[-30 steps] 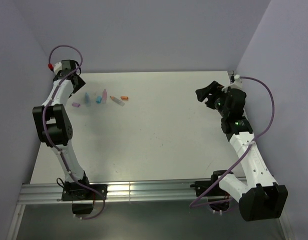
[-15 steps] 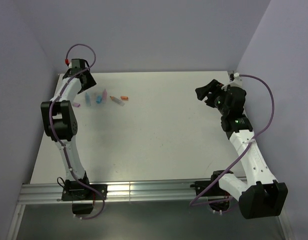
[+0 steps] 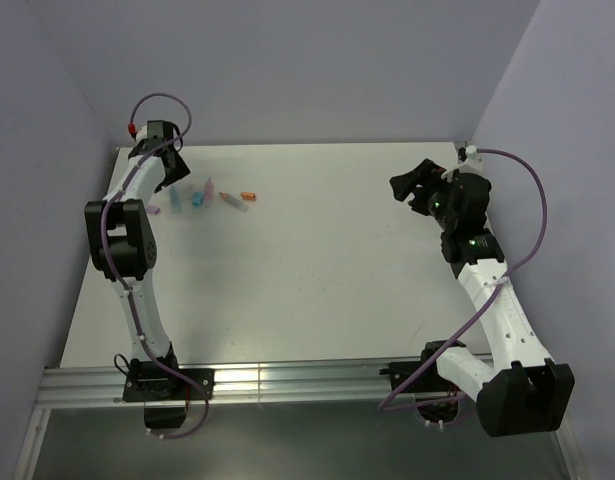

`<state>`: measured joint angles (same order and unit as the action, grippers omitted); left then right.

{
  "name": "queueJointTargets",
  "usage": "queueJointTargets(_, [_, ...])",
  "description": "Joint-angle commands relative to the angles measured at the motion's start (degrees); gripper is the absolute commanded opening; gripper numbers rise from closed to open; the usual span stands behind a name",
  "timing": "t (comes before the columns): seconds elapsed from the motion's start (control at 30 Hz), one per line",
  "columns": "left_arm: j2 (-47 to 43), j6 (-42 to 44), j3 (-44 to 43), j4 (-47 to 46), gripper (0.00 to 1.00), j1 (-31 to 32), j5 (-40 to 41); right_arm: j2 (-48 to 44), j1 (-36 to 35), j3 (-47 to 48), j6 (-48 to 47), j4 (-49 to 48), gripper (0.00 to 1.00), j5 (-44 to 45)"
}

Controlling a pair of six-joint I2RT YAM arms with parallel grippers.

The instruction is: Insert the pens into the pen caps

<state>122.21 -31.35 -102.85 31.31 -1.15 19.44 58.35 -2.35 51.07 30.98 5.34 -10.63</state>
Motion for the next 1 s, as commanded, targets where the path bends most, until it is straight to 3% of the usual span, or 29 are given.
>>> queueJointTargets(0.0, [1.2,-0.4,-1.7,0.5,0.66,-0.8,0.9,0.1,0.4,2.4,-0.9,-0.6,0.78,-0.3])
queueJointTargets(0.37, [4.3,2.0,-2.5,0.1,0.56,-2.5,-3.4,0.6,0.4,2.5,-0.8,-0.5,0.77,-0.5])
queueJointTargets(0.97, [9.1,3.1,-4.8,-1.2,0.54,-3.2,-6.2,1.2,0.4,2.3,-0.9,-0.2,0.77,-0.9])
